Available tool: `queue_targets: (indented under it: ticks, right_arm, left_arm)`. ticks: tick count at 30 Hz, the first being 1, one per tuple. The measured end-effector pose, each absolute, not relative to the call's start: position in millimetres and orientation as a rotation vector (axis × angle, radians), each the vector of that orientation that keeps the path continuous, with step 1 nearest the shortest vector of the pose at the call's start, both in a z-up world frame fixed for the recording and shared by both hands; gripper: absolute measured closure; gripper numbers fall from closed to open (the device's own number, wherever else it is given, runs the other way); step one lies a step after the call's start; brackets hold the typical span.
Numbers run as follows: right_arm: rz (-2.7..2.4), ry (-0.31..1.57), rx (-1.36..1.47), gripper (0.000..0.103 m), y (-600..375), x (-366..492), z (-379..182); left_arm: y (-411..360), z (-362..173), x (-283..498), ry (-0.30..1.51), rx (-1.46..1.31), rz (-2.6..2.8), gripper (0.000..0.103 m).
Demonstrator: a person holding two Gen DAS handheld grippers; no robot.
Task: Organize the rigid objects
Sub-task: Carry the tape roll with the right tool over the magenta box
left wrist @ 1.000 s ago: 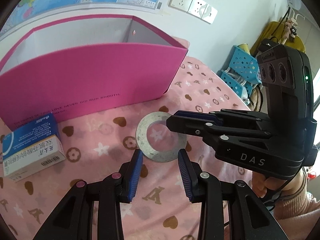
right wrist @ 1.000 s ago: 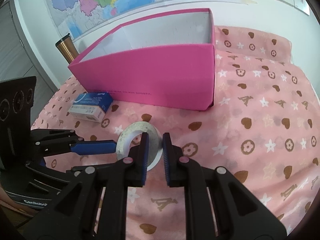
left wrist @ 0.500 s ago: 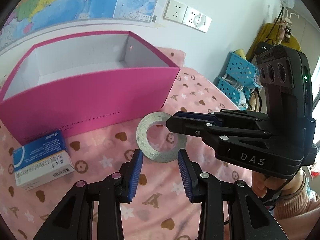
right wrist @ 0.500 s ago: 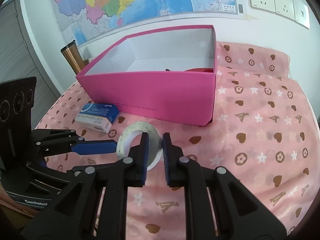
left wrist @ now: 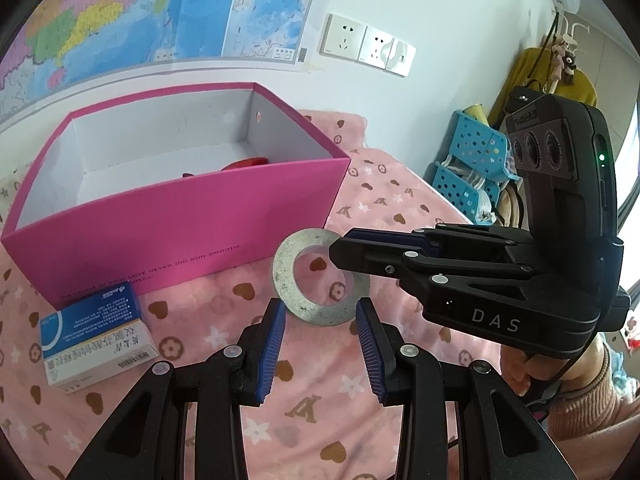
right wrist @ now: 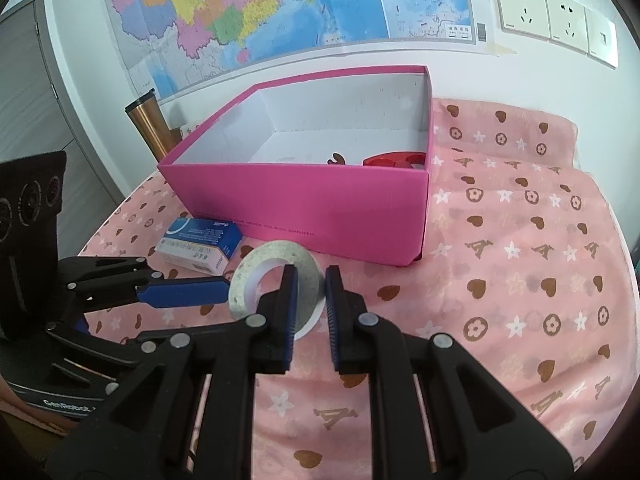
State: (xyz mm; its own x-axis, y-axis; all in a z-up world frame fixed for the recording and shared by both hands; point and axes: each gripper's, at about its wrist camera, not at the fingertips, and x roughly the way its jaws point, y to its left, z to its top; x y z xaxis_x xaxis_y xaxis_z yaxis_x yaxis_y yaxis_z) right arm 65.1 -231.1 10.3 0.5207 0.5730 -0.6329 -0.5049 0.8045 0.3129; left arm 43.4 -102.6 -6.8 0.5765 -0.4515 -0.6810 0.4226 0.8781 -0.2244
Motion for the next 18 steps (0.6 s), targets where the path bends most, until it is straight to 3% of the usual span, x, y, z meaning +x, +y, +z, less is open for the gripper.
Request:
queue_targets:
  ticks: [18]
  right_arm:
    - [0.641,0.739,0.071,0.087,-231,71,29]
  left_arm:
    - [-101,5,44,0.754,-0.015,-0.501,0.066]
